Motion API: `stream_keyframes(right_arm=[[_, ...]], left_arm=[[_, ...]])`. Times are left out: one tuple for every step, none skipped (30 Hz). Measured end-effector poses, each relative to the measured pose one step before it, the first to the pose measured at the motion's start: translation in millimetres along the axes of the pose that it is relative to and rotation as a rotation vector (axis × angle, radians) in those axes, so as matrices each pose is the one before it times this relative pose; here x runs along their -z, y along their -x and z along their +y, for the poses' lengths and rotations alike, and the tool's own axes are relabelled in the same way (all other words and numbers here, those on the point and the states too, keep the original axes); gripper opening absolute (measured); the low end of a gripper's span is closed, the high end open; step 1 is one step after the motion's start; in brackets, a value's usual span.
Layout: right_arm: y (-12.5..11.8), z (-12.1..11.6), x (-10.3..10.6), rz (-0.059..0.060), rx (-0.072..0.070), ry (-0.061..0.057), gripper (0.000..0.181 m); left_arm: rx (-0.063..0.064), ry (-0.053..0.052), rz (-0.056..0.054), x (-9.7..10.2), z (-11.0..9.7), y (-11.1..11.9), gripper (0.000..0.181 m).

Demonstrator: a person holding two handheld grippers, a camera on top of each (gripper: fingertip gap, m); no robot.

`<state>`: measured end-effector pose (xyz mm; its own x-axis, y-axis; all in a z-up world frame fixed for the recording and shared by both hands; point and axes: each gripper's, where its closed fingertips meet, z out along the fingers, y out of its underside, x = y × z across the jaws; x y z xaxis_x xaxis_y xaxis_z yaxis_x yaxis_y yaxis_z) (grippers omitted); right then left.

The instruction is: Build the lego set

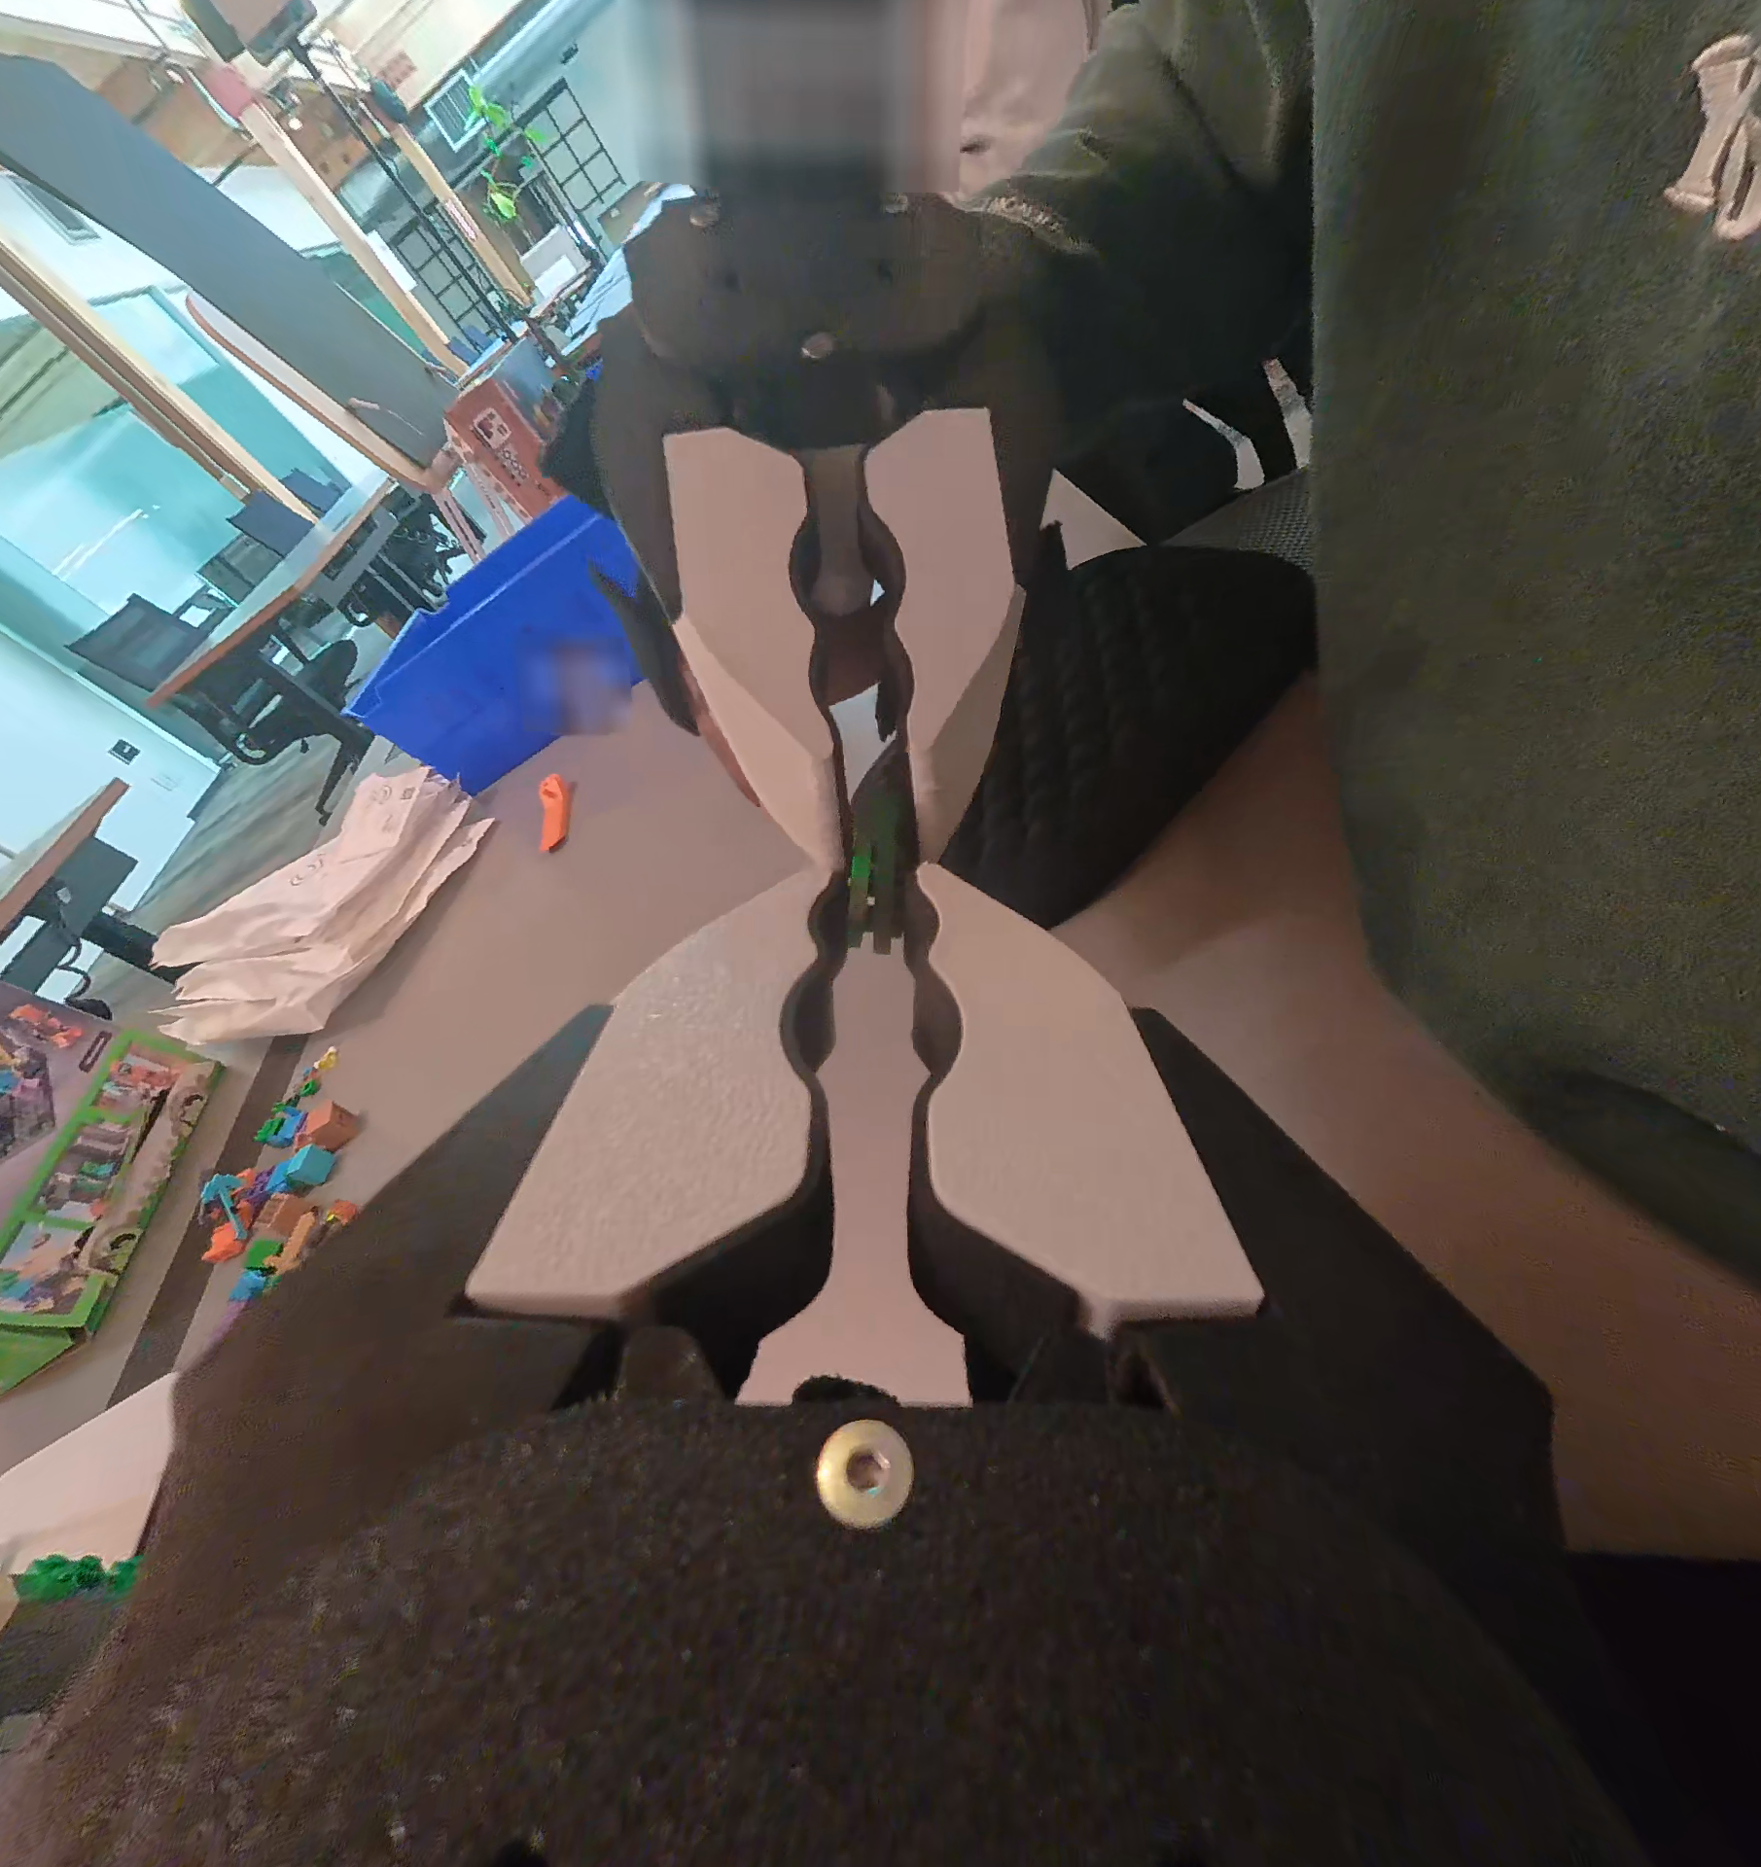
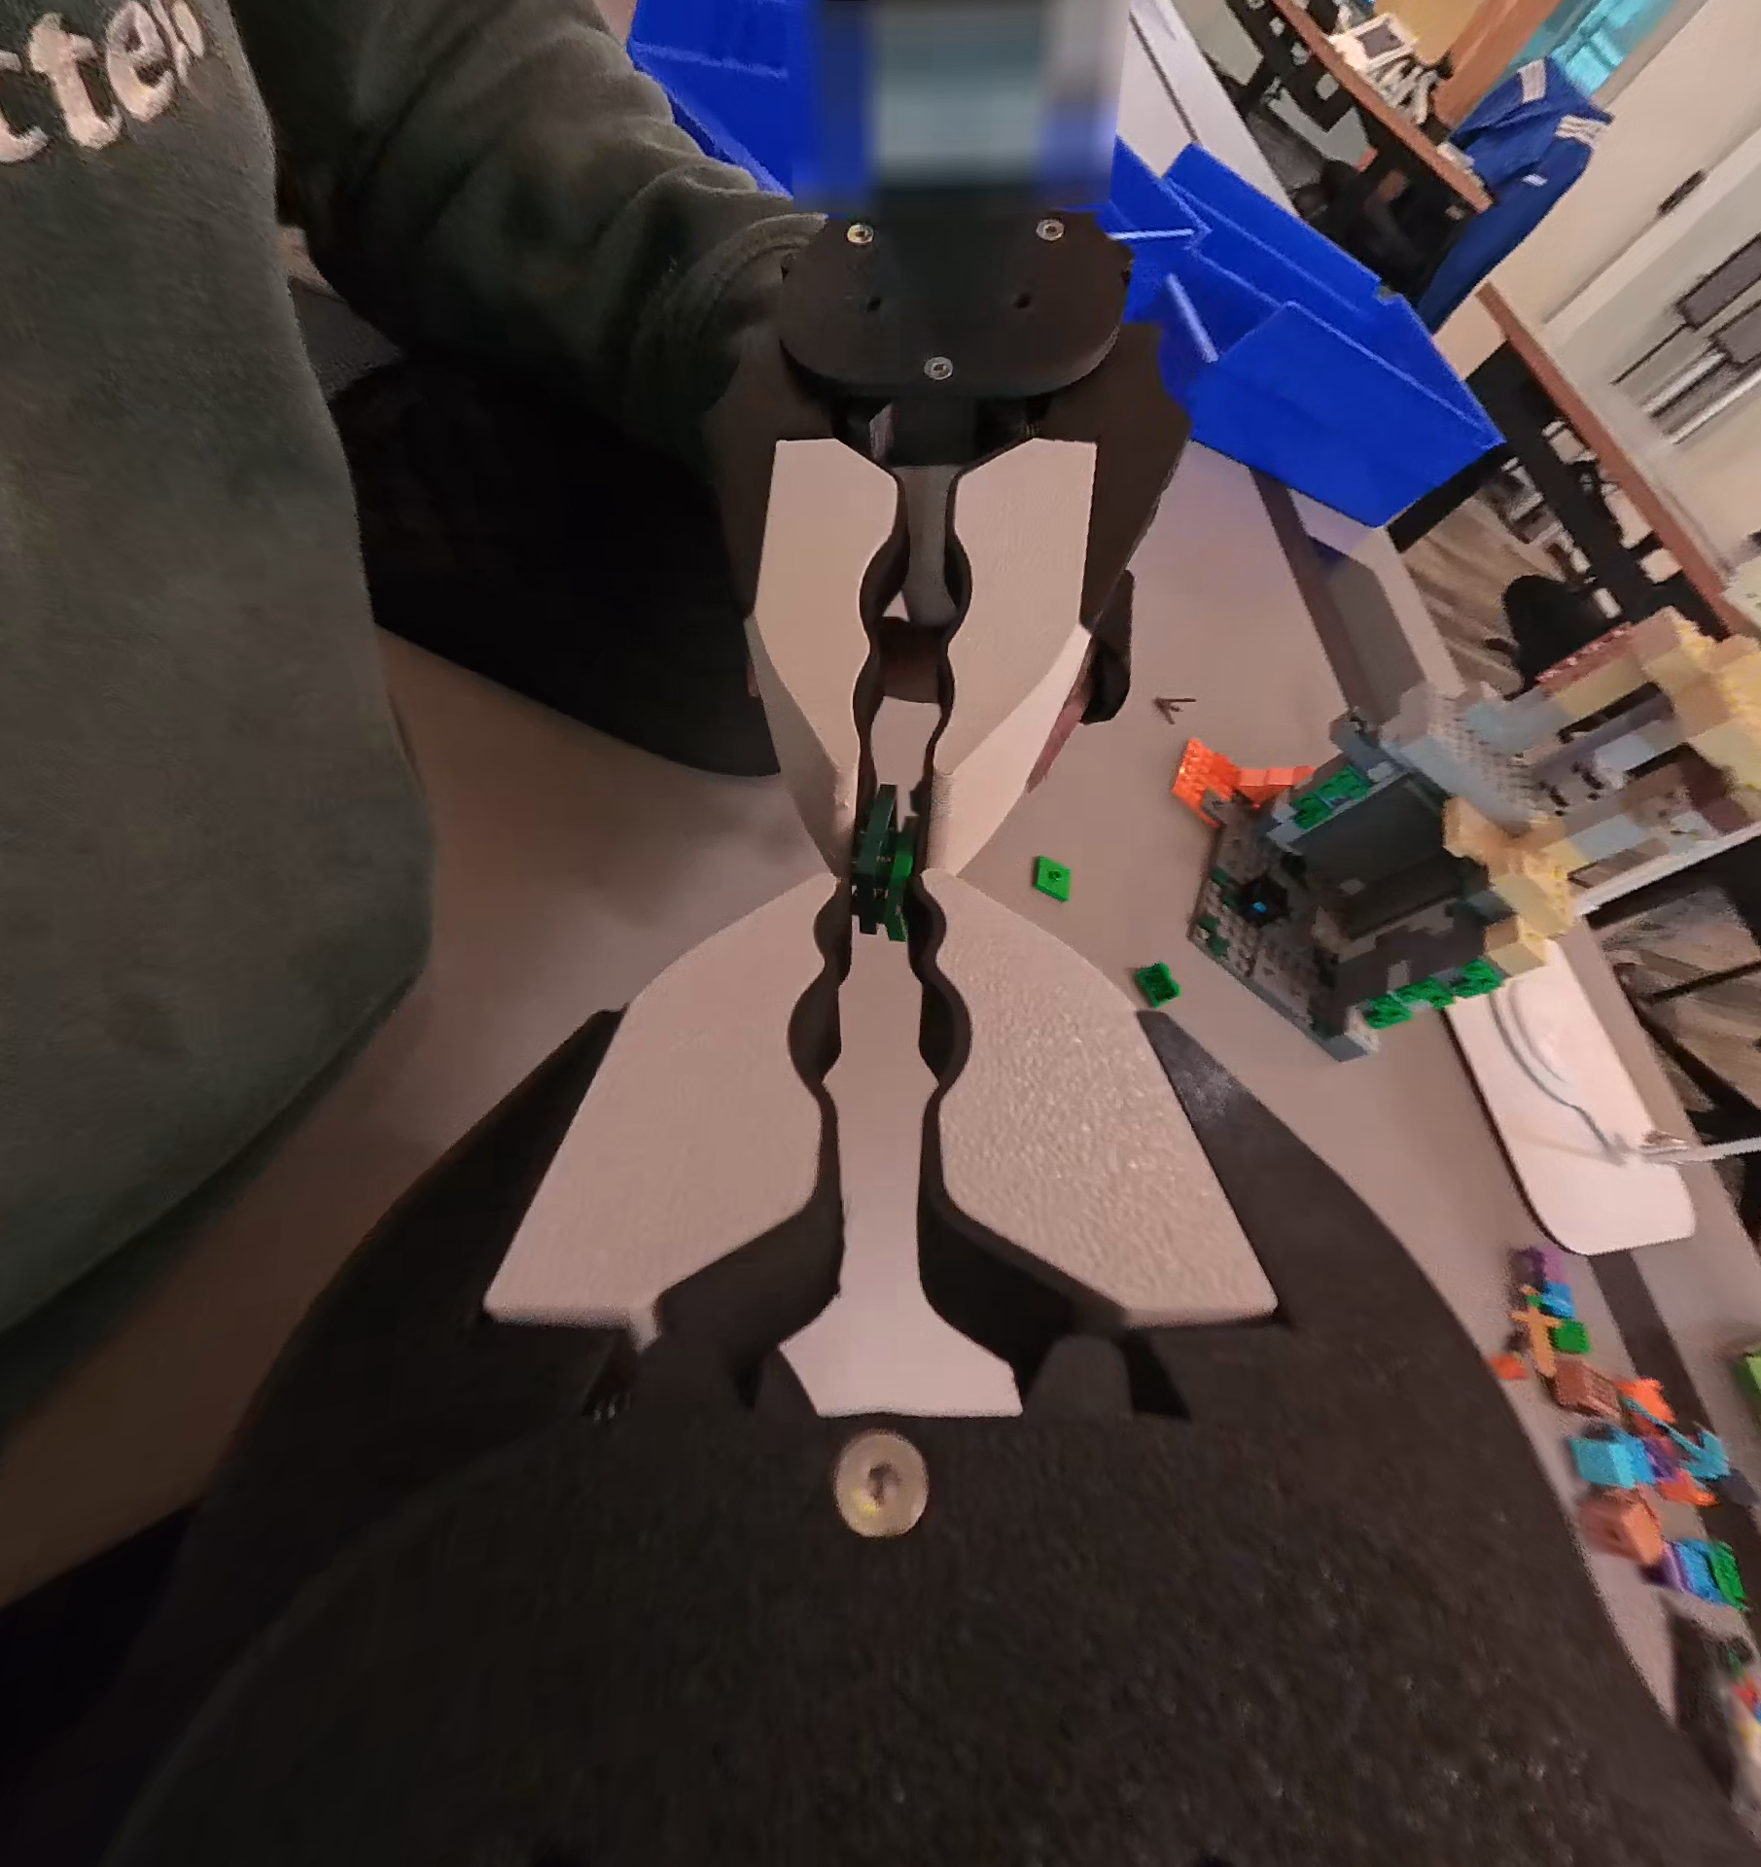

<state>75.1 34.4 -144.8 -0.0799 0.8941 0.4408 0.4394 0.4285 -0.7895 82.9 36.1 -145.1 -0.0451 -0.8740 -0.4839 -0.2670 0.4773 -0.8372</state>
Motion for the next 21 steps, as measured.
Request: stream_keyframes(right_arm=[[0.37,0.21,-0.08,-0.0133,-0.0070,-0.0028,0.010],[0.21,-0.21,-0.02,-0.0124,-0.0058,-0.0032,0.010],[0.28,-0.04,0.04,-0.0120,-0.0078,-0.0014,0.010],[-0.17,0.05,-0.22,-0.0087,-0.0081,0.0010,0.010],[-0.13,0.20,-0.17,-0.0047,-0.0054,0.0026,0.010],[-0.27,0.24,-0.29,-0.0010,-0.0010,0.0033,0.010],[-0.14,0.35,-0.35,-0.0016,-0.0020,0.0048,0.010],[0.09,0.50,-0.38,-0.0034,-0.0071,0.0049,0.010],[-0.20,0.53,-0.38,-0.0011,-0.0090,0.0032,0.010],[-0.02,0.41,-0.22,-0.0022,-0.0078,0.0016,0.010],[0.27,0.48,-0.22,-0.0035,-0.0063,0.0021,0.010],[0.07,0.10,0.01,-0.0016,-0.0033,-0.0007,0.010],[-0.12,-0.60,0.14,0.0004,-0.0006,-0.0054,0.010],[-0.01,-1.39,0.53,-0.0008,-0.0029,-0.0107,0.010],[0.25,-2.09,0.72,-0.0030,-0.0041,-0.0119,0.010],[0.01,-1.99,0.74,0.0016,0.0003,-0.0091,0.010],[-0.23,-0.90,0.34,0.0057,0.0081,0.0011,0.010],[0.42,0.06,0.02,0.0049,0.0130,0.0088,0.009],[1.46,-0.17,-0.27,-0.0031,0.0034,0.0035,0.009],[1.31,-0.56,0.14,-0.0059,-0.0080,-0.0043,0.008],[1.24,-0.71,0.56,-0.0098,-0.0121,-0.0084,0.008]], left_arm=[[0.0016,0.0031,0.0035,-0.20,0.42,-0.51,0.010],[0.0006,-0.0001,0.0014,-0.01,-0.01,-0.22,0.010],[0.0032,0.0007,0.0045,-0.07,-0.16,-0.56,0.010],[0.0025,0.0037,0.0019,0.07,0.10,-0.13,0.010],[-0.0011,0.0041,0.0011,0.01,0.45,-0.05,0.010],[0.0004,0.0017,0.0004,0.01,0.29,0.09,0.010],[0.0039,0.0007,0.0016,-0.09,0.30,-0.04,0.010],[0.0063,0.0011,0.0043,-0.20,0.49,-0.43,0.010],[0.0057,0.0019,0.0021,-0.04,0.63,-0.10,0.010],[0.0048,0.0010,-0.0001,-0.18,0.34,-0.02,0.010],[0.0061,0.0027,0.0034,-0.20,0.32,-0.46,0.010],[0.0053,0.0006,0.0030,-0.15,0.11,-0.35,0.010],[0.0046,-0.0049,-0.0005,0.10,-0.32,0.07,0.010],[0.0061,-0.0102,-0.0006,0.44,-1.27,0.17,0.010],[0.0030,-0.0117,-0.0004,0.65,-1.94,-0.07,0.010],[0.0042,-0.0081,-0.0007,0.59,-2.22,-0.01,0.010],[0.0025,-0.0020,-0.0023,0.50,-1.48,0.31,0.010],[-0.0025,0.0061,-0.0017,0.03,-0.09,0.01,0.010],[0.0026,0.0028,0.0064,-0.14,0.04,-1.22,0.009],[0.0101,-0.0024,0.0119,-0.05,-0.63,-1.79,0.009],[0.0056,-0.0060,0.0044,-0.09,-0.96,-1.31,0.009]])
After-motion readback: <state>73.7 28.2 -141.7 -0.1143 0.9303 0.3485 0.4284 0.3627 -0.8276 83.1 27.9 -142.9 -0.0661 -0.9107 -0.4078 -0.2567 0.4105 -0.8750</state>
